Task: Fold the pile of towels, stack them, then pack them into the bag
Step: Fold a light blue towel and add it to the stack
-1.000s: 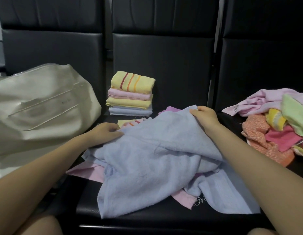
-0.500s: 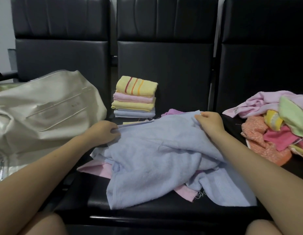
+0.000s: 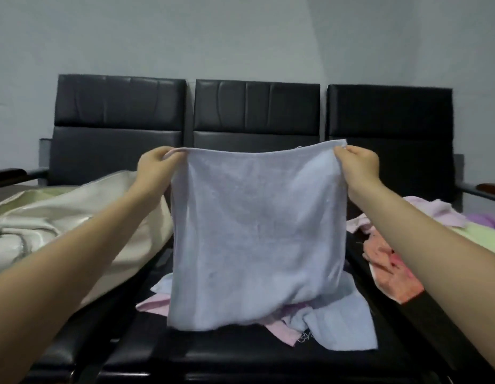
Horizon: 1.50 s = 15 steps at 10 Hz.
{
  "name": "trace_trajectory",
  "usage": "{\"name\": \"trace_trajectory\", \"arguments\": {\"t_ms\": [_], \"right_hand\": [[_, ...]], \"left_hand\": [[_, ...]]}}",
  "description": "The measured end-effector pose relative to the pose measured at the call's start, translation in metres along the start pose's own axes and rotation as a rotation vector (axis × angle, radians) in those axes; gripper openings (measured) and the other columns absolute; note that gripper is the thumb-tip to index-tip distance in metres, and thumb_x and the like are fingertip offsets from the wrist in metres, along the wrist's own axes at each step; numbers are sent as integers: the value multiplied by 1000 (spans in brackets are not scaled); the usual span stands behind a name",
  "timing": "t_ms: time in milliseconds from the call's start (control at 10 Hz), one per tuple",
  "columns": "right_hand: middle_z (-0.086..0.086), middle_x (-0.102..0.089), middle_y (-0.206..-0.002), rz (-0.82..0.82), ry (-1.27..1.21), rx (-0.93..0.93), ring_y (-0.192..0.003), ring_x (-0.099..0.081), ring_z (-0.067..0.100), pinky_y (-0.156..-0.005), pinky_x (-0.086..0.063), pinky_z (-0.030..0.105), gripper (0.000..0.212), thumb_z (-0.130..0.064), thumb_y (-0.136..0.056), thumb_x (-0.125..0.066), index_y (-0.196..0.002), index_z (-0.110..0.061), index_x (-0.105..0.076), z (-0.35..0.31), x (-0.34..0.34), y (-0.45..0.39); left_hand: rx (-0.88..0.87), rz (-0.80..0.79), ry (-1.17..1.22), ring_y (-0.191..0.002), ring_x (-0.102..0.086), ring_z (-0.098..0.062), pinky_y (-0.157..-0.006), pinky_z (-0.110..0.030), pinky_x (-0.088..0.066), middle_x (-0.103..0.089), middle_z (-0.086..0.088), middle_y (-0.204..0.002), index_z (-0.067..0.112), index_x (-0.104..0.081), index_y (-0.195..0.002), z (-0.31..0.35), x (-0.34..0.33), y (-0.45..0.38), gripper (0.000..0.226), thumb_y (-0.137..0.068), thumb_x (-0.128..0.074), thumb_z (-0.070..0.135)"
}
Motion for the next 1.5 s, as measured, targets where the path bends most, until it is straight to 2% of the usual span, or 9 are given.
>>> {"name": "trace_trajectory", "arguments": {"t_ms": [200, 300, 500, 600, 800, 900, 1100, 1300, 1500], "right_hand": [[9, -53, -72, -32, -133, -21, -70, -51, 21, -59, -41, 26, 16, -9, -86, -61, -83, 6, -62, -93, 10, -7], [5, -64, -79, -102, -213, -103, -68, -62, 17, -54, -48, 21, 3, -6, -86, -63, -85, -7, -65, -115, 15, -3], [4, -66, -85, -150, -254, -267, -74, -65, 14, -57, -51, 24, 23, -3, -87, -59, -109, -7, -65, -115, 28, 1], [6, -65, -94, -86, -135, -292, -82, -64, 18, -70, -55, 29, 25, -12, -87, -64, -111, -9, -62, -86, 26, -1], [10, -63, -86, 12, 500, -301, -74, -58, 24, -65, -46, 29, 17, -16, -89, -59, -96, -2, -64, 0, 11, -12], [7, -57, -61, -63, 537, -462, -50, -52, 19, -48, -38, 25, 12, -10, -91, -56, -96, -4, -66, 39, 4, -5], [7, -55, -85, -152, -24, -521, -45, -63, 4, -57, -57, 23, 36, -1, -95, -51, -130, 10, -49, 127, -4, 16], [6, -56, -84, -82, -76, -549, -74, -60, 17, -78, -59, 32, 35, -3, -95, -53, -128, 9, -50, 181, -23, 6], [2, -66, -91, -29, 2, -542, -84, -70, 19, -84, -58, 35, 12, -15, -93, -59, -83, -16, -64, 202, -44, -5]], "left_hand": [[161, 171, 407, -65, -39, -14, -57, -27, -34, -43, 5, -67, 16, -53, -68, 97, 1, -19, 16, -83, -54, 24], [236, 114, 524, -65, -50, -14, -58, -22, -42, -51, 4, -68, 18, -55, -68, 119, 6, -24, 16, -81, -56, 25], [355, -81, 433, -45, -54, -10, -47, -16, -44, -57, 2, -54, 14, -48, -75, 124, 10, -21, 17, -92, -47, 18], [406, -99, 194, -76, -60, -20, -71, -30, -50, -66, -8, -92, 14, -60, -89, 92, 7, -22, 17, -83, -58, 30], [91, -106, -396, -62, -53, -22, -62, -38, -47, -58, -6, -62, 13, -70, -66, 1, -12, -10, 33, -75, -59, 43], [139, -160, -553, -62, -53, -21, -59, -30, -39, -60, -5, -61, 8, -68, -68, -44, -24, -2, 31, -82, -58, 35], [371, -116, -321, -63, -65, -29, -61, -35, -56, -58, -6, -63, 2, -71, -89, -129, -49, 5, 21, -90, -55, 16], [378, -182, -297, -66, -66, -30, -71, -39, -57, -68, -13, -71, 4, -70, -89, -169, -63, -3, 18, -92, -56, 15], [371, -72, -260, -63, -56, -7, -55, -15, -40, -62, 4, -71, 18, -67, -99, -200, -75, -15, 12, -95, -56, 16]]}}
Point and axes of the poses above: each hand's wrist, its own y-axis away from the middle knuckle, its own x-axis out of the back of the hand, z = x × y, the point moved 1 cm from there along -y, towards the middle knuckle
